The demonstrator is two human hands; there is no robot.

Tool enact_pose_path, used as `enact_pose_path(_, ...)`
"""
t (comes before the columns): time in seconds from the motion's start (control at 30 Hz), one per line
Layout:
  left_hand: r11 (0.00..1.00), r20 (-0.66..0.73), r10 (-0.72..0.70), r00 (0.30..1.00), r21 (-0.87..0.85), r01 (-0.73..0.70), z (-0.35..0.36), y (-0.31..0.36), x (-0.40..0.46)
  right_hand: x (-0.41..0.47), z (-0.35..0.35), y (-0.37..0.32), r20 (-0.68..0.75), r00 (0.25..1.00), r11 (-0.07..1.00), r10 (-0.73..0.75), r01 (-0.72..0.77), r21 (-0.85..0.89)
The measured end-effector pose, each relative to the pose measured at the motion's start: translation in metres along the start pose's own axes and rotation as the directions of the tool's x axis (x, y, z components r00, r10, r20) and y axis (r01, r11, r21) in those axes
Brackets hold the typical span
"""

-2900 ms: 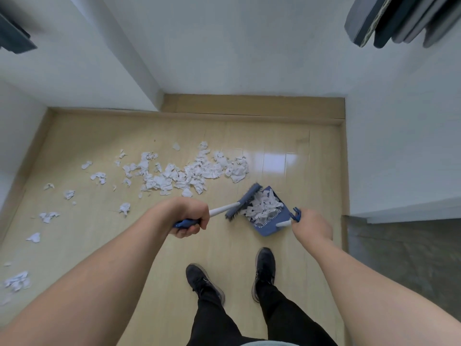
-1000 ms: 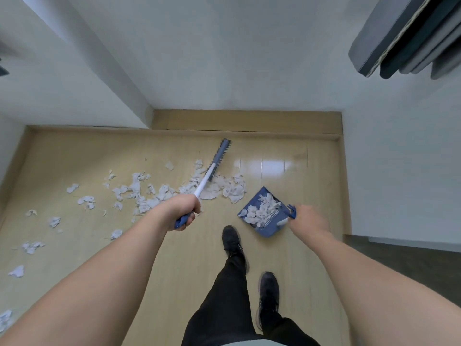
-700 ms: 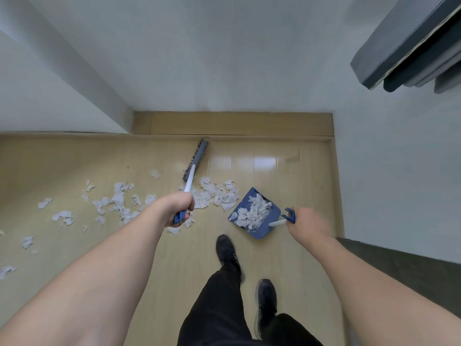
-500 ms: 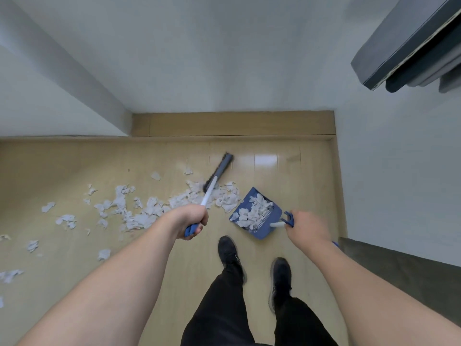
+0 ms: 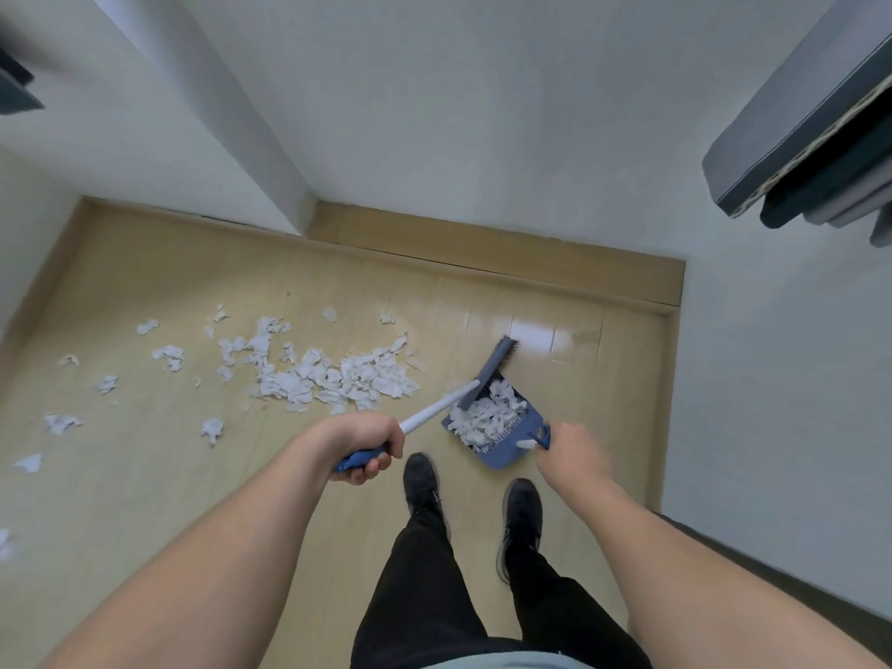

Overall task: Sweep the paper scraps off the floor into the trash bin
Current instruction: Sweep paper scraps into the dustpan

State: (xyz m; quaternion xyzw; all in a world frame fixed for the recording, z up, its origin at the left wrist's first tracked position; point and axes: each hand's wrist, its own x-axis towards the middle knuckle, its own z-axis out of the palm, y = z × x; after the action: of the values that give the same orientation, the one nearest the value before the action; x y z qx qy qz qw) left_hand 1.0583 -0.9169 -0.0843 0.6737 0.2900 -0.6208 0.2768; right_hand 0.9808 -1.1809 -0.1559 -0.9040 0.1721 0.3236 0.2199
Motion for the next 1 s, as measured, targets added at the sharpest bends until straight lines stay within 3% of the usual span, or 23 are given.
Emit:
enact_pose_path(0.23, 0.997, -0.082, 0.037, 0.996, -0.068, -0.043, 0.013, 0.003, -0.004, -0.006, -0.003, 0.03, 0.005, 1.0, 0.999, 0.0, 0.0, 0.043)
enact_pose_path(0.4, 0.997, -0.121, 0.02, 0.992, -0.076, -0.029, 0.033, 0.012, 0.022, 0.005, 0.0, 0.04, -0.023, 0.999, 0.999, -0.026, 0.026, -0.021)
enact_pose_path(0.73, 0.999, 0.027, -0.014, 1.0, -0.034, 0.015, 0.081, 0.02, 0.022, 0.018, 0.002, 0.04, -0.038, 0.997, 0.995, -0.065, 0.062, -0.079)
enact_pose_path(0.9, 0.995, 0.035, -0.003, 0.999, -0.097, 0.006, 0.067, 0.02, 0.001, 0.009, 0.002, 0.047, -0.035, 0.997, 0.995, -0.069, 0.066, -0.073)
enact_pose_path(1.0, 0.999, 0.001, -0.012, 1.0, -0.051, 0.012, 0.059, 0.021, -0.003, 0.01, 0.001, 0.048, -0.019, 0.998, 0.996, -0.066, 0.065, -0.06)
